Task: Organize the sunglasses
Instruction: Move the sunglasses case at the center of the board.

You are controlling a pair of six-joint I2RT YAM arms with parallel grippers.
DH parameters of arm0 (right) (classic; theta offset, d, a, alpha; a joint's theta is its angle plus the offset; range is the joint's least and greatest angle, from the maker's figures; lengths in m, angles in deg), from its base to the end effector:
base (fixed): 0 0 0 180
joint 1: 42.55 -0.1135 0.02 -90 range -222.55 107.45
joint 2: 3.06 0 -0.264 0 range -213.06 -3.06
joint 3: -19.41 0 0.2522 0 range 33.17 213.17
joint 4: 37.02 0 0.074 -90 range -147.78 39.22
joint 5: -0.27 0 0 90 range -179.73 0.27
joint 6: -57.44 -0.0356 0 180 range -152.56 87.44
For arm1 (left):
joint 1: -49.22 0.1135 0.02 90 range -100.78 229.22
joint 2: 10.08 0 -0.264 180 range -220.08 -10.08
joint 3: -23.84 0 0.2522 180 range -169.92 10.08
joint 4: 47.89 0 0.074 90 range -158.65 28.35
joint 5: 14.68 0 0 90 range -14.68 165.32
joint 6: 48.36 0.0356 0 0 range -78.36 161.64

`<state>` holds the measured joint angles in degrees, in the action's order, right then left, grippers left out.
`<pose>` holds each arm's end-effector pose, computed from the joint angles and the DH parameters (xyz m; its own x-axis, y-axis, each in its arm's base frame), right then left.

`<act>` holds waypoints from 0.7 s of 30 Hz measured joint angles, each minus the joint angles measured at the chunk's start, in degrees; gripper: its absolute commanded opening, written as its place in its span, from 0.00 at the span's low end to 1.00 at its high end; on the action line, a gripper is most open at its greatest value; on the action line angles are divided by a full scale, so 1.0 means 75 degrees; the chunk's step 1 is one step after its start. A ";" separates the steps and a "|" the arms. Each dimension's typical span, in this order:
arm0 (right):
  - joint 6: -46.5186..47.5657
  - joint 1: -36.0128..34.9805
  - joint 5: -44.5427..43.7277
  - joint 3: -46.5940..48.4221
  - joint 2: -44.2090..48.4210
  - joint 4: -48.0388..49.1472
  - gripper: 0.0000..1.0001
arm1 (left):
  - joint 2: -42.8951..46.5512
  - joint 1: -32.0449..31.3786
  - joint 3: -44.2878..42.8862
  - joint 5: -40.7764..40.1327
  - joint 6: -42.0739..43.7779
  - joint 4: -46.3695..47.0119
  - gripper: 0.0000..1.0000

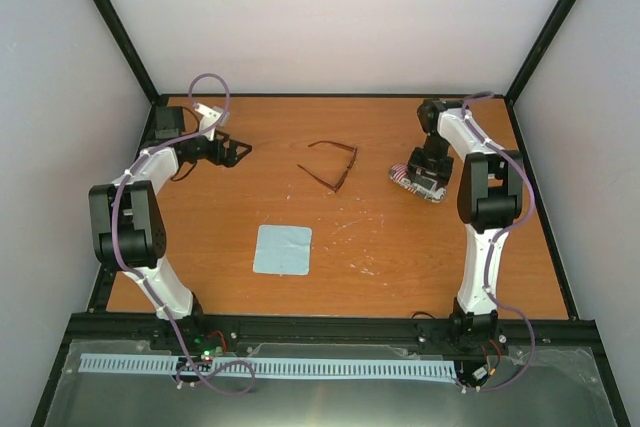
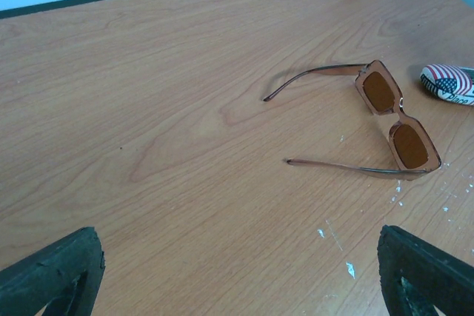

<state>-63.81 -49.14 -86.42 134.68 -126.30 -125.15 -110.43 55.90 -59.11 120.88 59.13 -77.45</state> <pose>0.3999 0.0483 0.1904 -0.9007 0.4173 0.1206 0.4197 0.9076 -0.0060 0.3760 0.0184 0.2255 -0.5714 0.1449 -0.8078 0.6021 0.7429 -0.2926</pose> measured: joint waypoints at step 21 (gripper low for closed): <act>0.2022 -0.0023 -0.2092 0.1559 -0.1317 0.0117 0.43 | -0.0090 0.0000 0.0163 -0.0172 0.0000 -0.0085 0.99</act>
<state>-48.64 -49.32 -102.12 146.37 -136.18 -124.28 -111.11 55.90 -57.89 119.59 59.13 -78.08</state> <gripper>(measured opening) 0.433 0.995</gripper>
